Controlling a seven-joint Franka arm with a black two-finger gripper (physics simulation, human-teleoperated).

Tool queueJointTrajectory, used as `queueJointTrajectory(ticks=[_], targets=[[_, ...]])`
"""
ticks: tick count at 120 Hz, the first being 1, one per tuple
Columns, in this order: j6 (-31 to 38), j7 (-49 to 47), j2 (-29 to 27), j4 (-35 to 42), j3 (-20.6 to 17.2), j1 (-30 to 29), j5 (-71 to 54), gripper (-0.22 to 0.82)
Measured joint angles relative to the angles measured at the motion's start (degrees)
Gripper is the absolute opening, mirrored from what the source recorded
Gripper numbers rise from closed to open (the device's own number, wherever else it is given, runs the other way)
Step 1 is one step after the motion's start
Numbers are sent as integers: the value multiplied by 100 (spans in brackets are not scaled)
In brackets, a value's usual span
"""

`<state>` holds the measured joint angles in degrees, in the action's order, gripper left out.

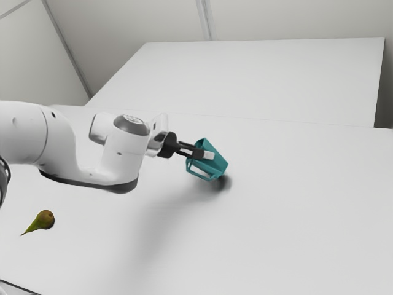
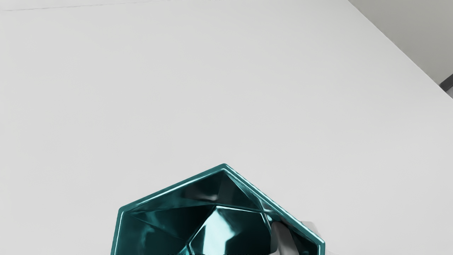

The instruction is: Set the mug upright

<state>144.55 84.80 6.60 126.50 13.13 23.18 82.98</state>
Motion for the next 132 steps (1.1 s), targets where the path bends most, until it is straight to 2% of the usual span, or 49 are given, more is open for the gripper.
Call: queueJointTrajectory(ticks=[24, 43, 56, 74, 132], targets=[[-116, -884, -395, -93, 87, -37, -2795, -18], [-498, -1965, -841, -80, 313, 122, -5095, -18], [-803, -2739, -1021, -63, 346, -45, -6187, -18], [-1076, -3694, -1146, 82, 376, -410, -7050, -18], [-995, -5937, -1121, 437, 373, -345, -7861, -18]])
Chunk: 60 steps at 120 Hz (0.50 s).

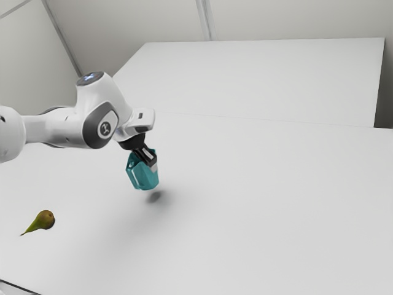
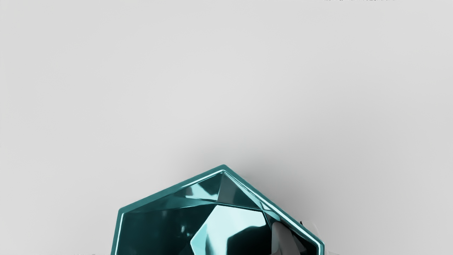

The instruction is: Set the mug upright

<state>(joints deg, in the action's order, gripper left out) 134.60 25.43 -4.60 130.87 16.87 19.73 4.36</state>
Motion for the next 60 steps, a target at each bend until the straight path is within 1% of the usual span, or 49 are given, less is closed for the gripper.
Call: queueJointTrajectory(ticks=[32, 60], targets=[[306, -773, 175, 4, -2, -6, -30, -18], [845, -1248, 456, 12, -93, -81, 135, -18]])
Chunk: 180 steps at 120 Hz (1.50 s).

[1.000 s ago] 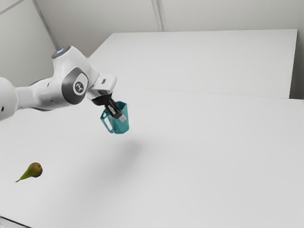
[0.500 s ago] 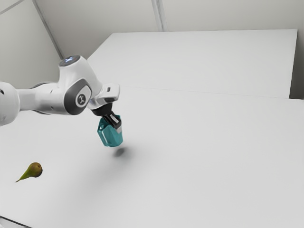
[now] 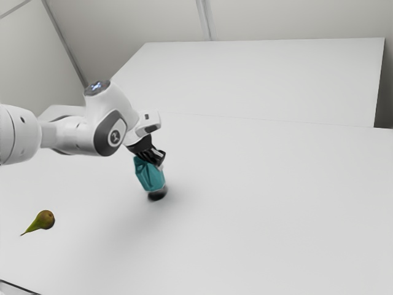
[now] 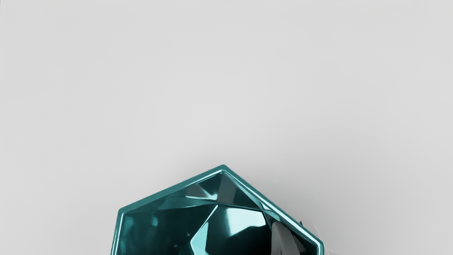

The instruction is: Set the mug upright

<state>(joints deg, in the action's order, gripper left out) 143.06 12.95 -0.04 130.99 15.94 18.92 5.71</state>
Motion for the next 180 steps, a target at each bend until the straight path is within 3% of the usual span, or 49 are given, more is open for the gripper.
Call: queueJointTrajectory(ticks=[34, 84, 145, 180], targets=[[508, -382, 175, -1, -70, 42, 359, -18], [624, -693, 345, 0, -96, 108, 424, -18], [565, -764, 266, -2, -115, 96, 484, 26], [374, -814, -54, -2, -152, 117, 491, 40]])
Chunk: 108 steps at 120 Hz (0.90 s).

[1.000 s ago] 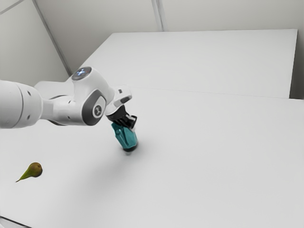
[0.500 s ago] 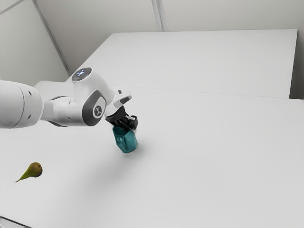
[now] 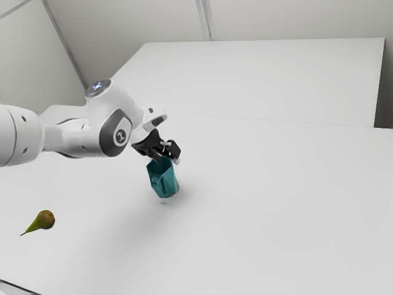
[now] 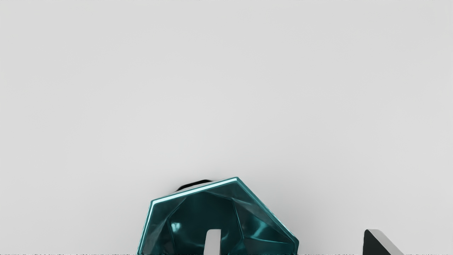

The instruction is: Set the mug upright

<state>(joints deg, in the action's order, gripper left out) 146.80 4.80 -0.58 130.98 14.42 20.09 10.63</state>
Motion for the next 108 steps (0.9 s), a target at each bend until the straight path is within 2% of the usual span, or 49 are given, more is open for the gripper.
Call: queueJointTrajectory(ticks=[16, 40, 47, 61, 68, 85, 108], targets=[[-279, -11, -218, -90, 0, 18, -18, 48], [-1636, 72, -15, -1533, -5, -144, -356, 56], [-2128, 147, 24, -2013, -184, -390, -410, 57], [-3064, 290, 33, -2879, -836, -1161, -605, 58], [-3525, 352, 40, -3366, -967, -1349, -703, 59], [-4522, 478, 41, -4279, -1017, -1531, -951, 60], [-5300, 615, 30, -4540, -871, -1575, -1052, 60]])
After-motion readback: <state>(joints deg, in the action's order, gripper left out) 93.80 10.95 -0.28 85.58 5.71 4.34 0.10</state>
